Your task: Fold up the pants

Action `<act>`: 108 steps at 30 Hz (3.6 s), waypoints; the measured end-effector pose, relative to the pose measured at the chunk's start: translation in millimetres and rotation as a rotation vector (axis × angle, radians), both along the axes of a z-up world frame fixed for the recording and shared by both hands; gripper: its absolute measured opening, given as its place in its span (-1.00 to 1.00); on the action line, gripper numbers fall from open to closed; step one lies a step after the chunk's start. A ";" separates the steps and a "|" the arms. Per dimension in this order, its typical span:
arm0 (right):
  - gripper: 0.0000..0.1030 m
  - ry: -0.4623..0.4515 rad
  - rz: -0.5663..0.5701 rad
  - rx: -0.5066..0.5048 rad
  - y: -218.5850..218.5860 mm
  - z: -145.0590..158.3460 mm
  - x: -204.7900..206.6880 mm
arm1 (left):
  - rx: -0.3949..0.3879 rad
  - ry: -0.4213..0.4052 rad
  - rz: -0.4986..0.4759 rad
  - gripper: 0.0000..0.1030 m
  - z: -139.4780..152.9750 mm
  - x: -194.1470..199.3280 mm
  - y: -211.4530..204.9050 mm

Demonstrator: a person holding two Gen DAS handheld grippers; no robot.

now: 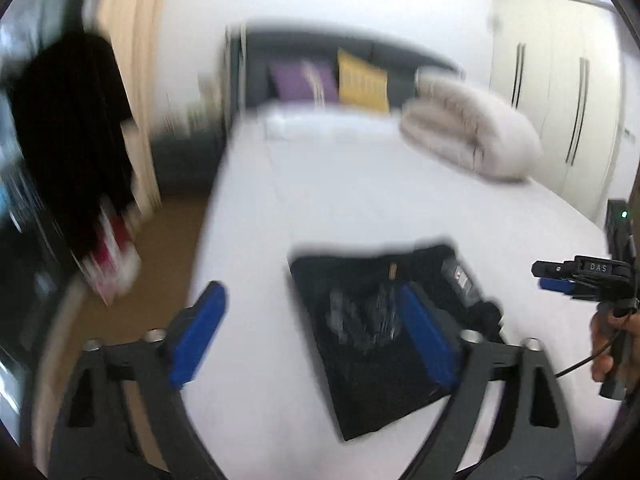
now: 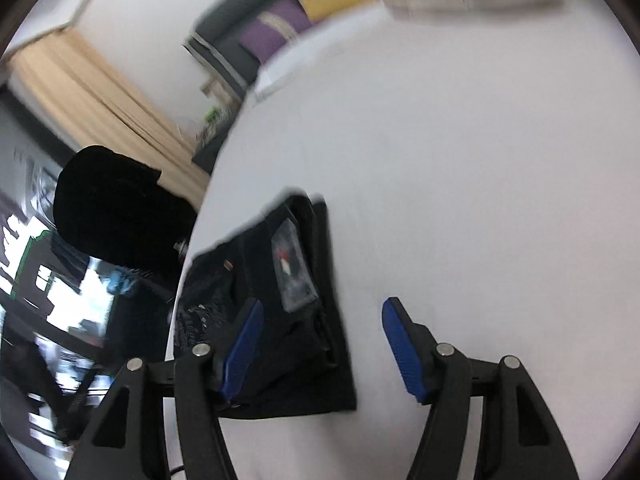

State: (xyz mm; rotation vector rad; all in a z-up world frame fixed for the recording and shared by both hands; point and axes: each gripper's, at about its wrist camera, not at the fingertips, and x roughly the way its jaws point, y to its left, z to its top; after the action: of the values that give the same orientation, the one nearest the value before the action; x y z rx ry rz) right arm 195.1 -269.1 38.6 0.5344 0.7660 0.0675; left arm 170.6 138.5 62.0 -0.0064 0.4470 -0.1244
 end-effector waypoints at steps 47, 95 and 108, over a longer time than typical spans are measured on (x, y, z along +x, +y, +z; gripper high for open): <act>1.00 -0.112 0.032 -0.401 147.0 82.8 -203.1 | -0.002 0.352 0.228 1.00 -47.1 -165.4 -46.9; 1.00 -0.046 0.061 -0.386 151.2 59.3 -197.2 | -0.002 0.388 0.241 1.00 -72.4 -160.5 -51.8; 1.00 -0.031 0.073 -0.393 150.6 57.9 -192.7 | -0.006 0.401 0.242 1.00 -75.1 -156.3 -48.7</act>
State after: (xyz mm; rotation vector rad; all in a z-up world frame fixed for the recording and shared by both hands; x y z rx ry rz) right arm 2.4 -118.6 96.5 0.1315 0.7453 -0.0084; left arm 14.3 89.9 -13.1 -0.0920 0.8420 0.1171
